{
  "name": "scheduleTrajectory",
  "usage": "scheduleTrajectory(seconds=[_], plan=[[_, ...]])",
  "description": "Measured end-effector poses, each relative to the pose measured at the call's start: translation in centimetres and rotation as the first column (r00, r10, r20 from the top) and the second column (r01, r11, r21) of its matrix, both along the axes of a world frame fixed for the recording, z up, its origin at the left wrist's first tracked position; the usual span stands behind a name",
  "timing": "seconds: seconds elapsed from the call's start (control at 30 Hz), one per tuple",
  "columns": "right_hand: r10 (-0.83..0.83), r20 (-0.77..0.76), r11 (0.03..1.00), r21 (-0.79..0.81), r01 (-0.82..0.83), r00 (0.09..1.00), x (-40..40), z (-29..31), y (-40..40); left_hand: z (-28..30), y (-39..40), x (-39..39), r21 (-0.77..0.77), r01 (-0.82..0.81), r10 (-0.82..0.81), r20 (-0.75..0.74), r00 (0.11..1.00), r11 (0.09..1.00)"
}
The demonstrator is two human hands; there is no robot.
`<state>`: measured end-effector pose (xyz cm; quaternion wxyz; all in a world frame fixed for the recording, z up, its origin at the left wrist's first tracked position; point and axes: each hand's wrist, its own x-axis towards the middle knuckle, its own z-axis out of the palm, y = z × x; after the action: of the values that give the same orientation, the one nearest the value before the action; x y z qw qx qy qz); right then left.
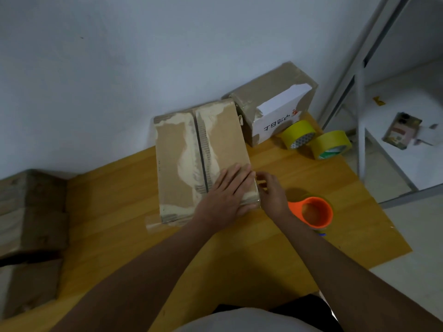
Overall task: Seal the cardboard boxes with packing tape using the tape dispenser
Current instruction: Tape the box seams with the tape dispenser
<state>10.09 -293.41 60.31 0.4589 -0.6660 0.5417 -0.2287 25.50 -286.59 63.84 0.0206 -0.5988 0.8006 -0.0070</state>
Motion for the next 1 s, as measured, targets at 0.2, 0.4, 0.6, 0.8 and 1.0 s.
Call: scheduleTrajectory(seconds=[0.2,0.4,0.6,0.8,1.0], plan=[[-0.141,0.203,0.989,0.082,0.126,0.969,-2.4,2.2,4.9,-0.3,0.0,0.0,0.009,-0.002,0.002,0.005,1.000,1.000],[0.171,0.059,0.983,-0.077,-0.167,0.983,-2.5,3.1,5.8,-0.3,-0.2,0.0,0.020,0.001,-0.001,0.011,1.000,1.000],[0.370,-0.132,0.905,-0.172,-0.389,0.919,-3.8,3.2,1.3,0.0,-0.2,-0.1,0.026,0.008,-0.008,0.004,1.000,1.000],[0.355,-0.225,0.902,-0.174,-0.396,0.907,-3.0,3.3,1.5,0.6,-0.4,0.0,0.075,-0.009,0.012,-0.035,0.999,0.997],[0.294,-0.151,0.932,-0.172,-0.318,0.944,-2.6,4.8,3.0,3.0,-1.0,1.0,0.247,0.016,0.037,-0.207,0.978,0.969]])
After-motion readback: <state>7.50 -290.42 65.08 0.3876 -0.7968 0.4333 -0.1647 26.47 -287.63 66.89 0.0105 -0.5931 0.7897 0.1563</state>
